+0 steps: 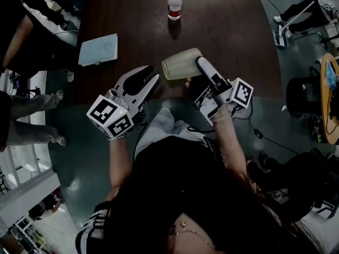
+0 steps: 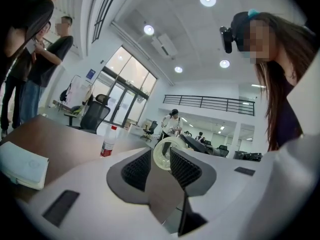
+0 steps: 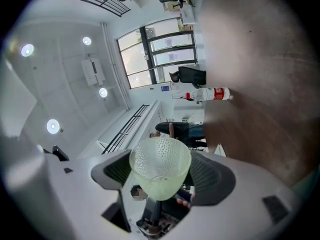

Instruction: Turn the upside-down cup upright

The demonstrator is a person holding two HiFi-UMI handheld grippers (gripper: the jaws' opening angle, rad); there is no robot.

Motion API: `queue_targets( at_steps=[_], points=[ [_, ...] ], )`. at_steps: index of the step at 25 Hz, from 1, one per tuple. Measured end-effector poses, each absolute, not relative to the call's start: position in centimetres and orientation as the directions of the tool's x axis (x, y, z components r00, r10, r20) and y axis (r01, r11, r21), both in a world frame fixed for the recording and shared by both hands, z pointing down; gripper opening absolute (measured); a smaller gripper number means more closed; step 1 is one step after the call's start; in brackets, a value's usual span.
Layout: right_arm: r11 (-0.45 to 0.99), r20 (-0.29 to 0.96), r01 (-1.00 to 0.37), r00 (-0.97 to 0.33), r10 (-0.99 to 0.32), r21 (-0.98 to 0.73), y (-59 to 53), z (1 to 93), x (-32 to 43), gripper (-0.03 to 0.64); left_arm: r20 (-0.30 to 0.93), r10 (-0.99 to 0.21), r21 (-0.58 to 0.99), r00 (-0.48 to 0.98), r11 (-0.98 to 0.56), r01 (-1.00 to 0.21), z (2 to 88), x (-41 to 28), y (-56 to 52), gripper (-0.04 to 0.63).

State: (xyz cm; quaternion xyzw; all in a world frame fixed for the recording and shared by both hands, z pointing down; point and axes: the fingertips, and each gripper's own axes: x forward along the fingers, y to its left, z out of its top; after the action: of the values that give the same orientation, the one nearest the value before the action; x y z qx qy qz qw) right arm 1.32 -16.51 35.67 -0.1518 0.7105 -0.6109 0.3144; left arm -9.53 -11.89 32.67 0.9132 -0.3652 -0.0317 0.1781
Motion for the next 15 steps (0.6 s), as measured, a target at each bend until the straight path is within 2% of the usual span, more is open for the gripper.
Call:
queue_targets(
  at_steps=[15],
  points=[
    [0.203,-0.28,0.198,-0.768,-0.576,-0.959,-16.4,35.6,1.0,0.36,0.098,-0.567,0.37,0.818,-0.742,-0.559,33.3,-7.3,-11.5,0.3]
  ],
)
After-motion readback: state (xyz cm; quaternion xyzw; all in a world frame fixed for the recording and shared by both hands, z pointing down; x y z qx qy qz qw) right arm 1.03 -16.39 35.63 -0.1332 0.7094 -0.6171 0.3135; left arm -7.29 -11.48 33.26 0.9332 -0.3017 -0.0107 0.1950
